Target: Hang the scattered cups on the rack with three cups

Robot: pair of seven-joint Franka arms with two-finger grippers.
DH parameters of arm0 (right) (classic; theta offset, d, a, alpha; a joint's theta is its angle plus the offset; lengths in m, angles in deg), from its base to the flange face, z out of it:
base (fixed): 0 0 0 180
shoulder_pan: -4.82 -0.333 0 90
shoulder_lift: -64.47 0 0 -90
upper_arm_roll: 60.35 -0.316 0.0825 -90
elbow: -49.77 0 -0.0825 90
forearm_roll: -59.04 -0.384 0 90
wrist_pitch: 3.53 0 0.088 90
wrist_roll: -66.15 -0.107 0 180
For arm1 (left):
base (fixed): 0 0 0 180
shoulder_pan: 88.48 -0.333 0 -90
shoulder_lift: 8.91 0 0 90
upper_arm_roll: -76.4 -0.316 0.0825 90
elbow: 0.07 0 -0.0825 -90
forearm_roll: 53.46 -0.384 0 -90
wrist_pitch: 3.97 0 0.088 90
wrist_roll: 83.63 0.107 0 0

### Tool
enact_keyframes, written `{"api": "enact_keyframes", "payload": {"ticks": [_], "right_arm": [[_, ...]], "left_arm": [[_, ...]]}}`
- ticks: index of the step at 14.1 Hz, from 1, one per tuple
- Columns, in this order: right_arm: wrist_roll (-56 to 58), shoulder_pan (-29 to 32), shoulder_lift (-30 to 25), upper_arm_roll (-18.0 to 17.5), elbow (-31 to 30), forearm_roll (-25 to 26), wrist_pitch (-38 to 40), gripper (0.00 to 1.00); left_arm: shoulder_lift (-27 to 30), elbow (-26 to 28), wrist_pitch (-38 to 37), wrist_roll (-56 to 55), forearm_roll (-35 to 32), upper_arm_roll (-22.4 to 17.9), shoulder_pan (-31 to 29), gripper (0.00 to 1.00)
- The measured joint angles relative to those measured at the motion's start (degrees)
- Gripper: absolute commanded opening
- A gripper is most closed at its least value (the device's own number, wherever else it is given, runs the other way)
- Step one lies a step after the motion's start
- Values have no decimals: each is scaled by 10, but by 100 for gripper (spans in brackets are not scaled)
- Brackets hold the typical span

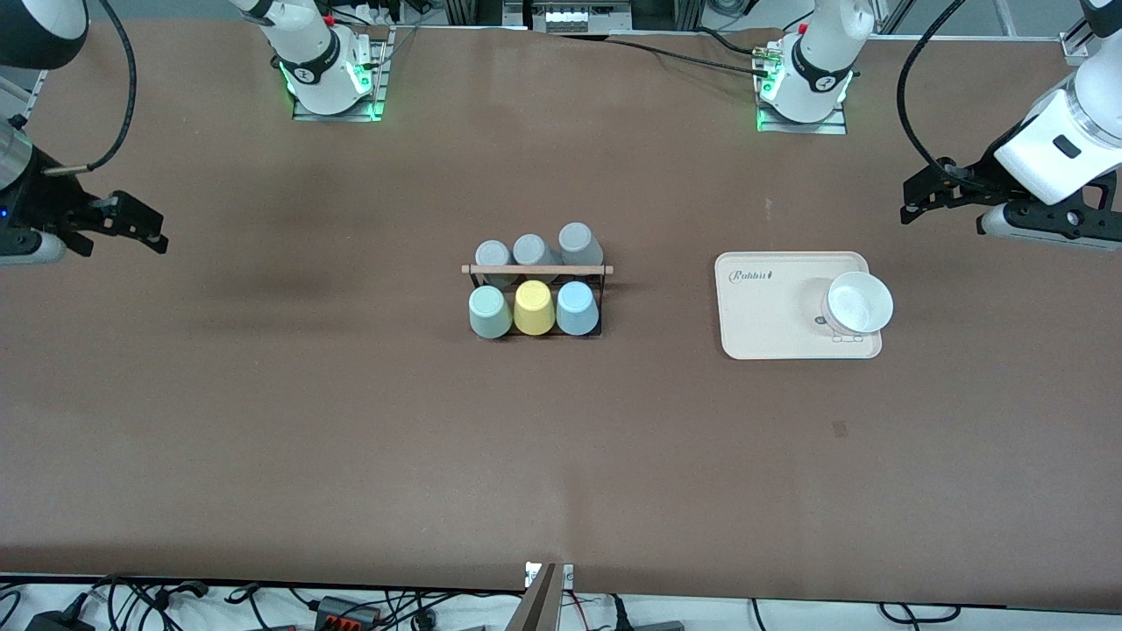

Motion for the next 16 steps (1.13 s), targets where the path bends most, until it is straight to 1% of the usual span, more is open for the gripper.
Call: {"api": "enact_keyframes", "payload": {"ticks": [3, 16], "right_arm": [[0, 0, -20, 0, -19, 0, 0, 100], [0, 1, -27, 1, -20, 0, 18, 100]], "left_arm": [[0, 0, 0, 0, 0, 0, 0, 100], [0, 0, 0, 0, 0, 0, 0, 100]]}}
